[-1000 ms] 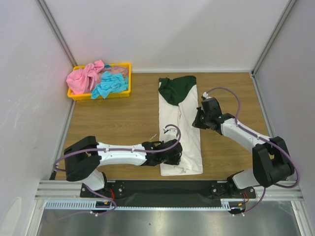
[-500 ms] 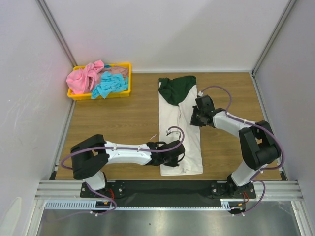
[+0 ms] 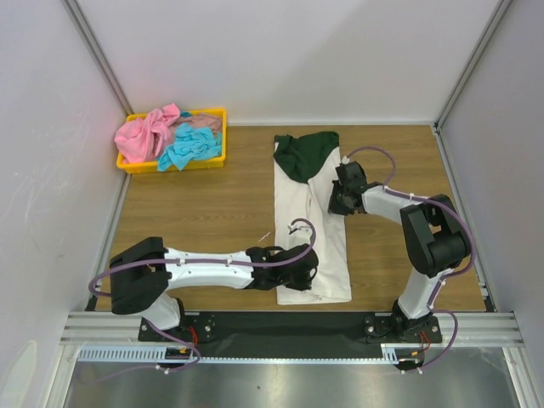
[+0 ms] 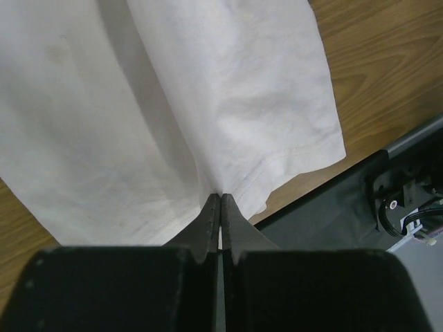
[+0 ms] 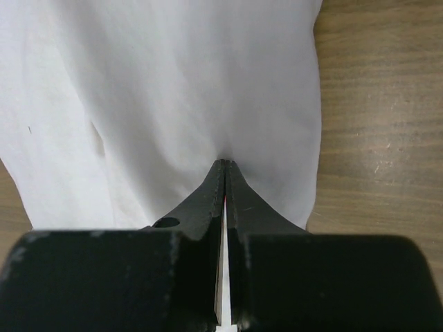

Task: Fold and stack the t-shirts
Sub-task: Fold the tshirt

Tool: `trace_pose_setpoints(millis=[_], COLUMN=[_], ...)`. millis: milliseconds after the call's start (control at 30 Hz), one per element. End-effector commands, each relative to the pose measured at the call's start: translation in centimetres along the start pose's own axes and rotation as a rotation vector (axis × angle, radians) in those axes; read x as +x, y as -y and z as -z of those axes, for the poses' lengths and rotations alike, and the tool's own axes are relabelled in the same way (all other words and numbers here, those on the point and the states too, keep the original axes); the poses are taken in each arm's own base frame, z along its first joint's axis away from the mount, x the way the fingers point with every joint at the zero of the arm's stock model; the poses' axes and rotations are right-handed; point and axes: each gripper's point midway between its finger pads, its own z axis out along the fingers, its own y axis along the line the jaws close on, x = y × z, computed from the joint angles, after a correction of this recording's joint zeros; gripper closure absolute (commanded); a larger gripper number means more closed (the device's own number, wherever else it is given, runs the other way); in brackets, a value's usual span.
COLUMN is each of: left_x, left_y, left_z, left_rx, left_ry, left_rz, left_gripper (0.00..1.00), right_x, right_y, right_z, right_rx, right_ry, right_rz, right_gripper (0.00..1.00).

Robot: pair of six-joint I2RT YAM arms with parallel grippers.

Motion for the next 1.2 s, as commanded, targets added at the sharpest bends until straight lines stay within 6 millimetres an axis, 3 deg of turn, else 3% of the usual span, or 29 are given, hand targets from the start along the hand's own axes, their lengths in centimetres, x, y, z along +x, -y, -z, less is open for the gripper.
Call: trace_pose_setpoints(millis=[0, 567, 700, 1000, 1167], left_x=[-0.2, 0.7, 1.3, 1.4, 0.1], left_y=[0.2, -0.7, 0.1, -0.2, 0.7], left_z=[1.2, 1.5, 1.1, 0.7, 0.8], left_rx=[0.012, 0.001, 0.035, 0.008, 0.019], left_ry=[0.013, -0.013, -0.046, -0.056, -0.031], left_rz=[-0.013, 0.007, -0.018, -0.025, -0.058], left_gripper=[1.00, 1.00, 1.00, 1.00, 0.74], right_x=[-2.8, -3.1, -2.6, -2.5, -3.4], right_y=[-1.3, 0.0, 0.3, 0.3, -0.5], right_z=[-0.4, -3.9, -3.5, -1.2, 0.4], right_rx=[-0.024, 0.057, 0.074, 0.060, 0.044], right_ry=[0.068, 0.032, 0.026, 0.050, 0.066], right_rz=[0.016, 0.016, 0.008, 0.018, 0.045], right_gripper=[1.00, 1.00, 1.00, 1.00, 1.00])
